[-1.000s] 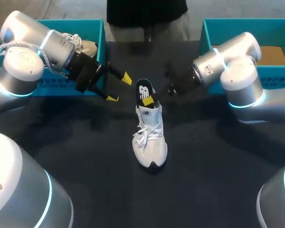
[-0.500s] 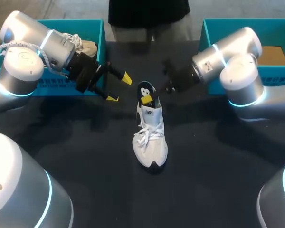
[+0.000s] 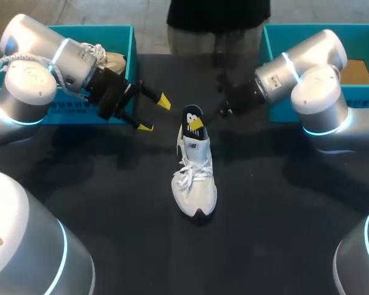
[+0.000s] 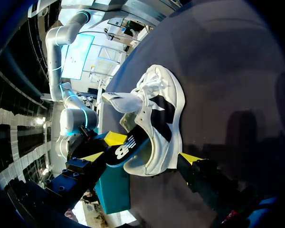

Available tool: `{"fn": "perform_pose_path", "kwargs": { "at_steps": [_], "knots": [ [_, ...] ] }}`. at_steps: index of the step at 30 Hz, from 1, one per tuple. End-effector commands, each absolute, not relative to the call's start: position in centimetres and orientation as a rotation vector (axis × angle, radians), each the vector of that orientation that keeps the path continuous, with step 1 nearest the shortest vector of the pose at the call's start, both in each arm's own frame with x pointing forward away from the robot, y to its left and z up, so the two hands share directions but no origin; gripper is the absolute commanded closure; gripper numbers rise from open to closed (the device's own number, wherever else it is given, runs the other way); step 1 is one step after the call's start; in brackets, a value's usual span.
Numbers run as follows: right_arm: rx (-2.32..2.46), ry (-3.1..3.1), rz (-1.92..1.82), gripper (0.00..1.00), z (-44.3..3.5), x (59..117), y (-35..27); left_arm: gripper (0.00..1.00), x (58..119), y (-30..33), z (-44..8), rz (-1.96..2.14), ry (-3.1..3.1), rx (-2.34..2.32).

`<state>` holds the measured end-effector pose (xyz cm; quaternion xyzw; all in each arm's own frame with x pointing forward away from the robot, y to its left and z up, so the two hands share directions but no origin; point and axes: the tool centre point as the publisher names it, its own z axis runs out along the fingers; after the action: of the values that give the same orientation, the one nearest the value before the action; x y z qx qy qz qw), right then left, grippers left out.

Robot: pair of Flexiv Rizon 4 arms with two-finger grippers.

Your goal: Take the shoe out of the shoebox, open the shoe tongue, remove and reinsert the insole, then place the shoe into the shoebox

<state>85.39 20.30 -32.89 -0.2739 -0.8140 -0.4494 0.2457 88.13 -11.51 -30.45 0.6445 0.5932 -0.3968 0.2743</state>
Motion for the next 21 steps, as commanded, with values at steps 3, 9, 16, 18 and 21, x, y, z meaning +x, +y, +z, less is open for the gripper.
{"fn": "perform_pose_path", "kwargs": {
  "at_steps": [3, 9, 16, 18, 21],
  "knots": [
    [-0.718, -2.225, -1.208, 1.00, -33.5, 85.9, 21.3, 0.00, 88.1, -11.6, -30.5, -1.063, 1.596, 1.733],
    [-0.688, -2.221, -1.190, 1.00, -33.7, 85.6, 21.9, 0.00, 88.1, -11.6, -30.5, -1.063, 1.596, 1.733],
    [-0.719, -2.207, -1.133, 1.00, -34.5, 83.9, 21.4, 0.00, 88.1, -11.6, -30.5, -1.063, 1.596, 1.733],
    [-0.723, -2.203, -1.113, 1.00, -34.8, 83.5, 21.5, 0.00, 88.1, -11.6, -30.5, -1.063, 1.596, 1.733],
    [-0.723, -2.206, -1.094, 1.00, -34.9, 83.1, 21.6, 0.00, 88.1, -11.6, -30.5, -1.063, 1.596, 1.733]
  ]
}}
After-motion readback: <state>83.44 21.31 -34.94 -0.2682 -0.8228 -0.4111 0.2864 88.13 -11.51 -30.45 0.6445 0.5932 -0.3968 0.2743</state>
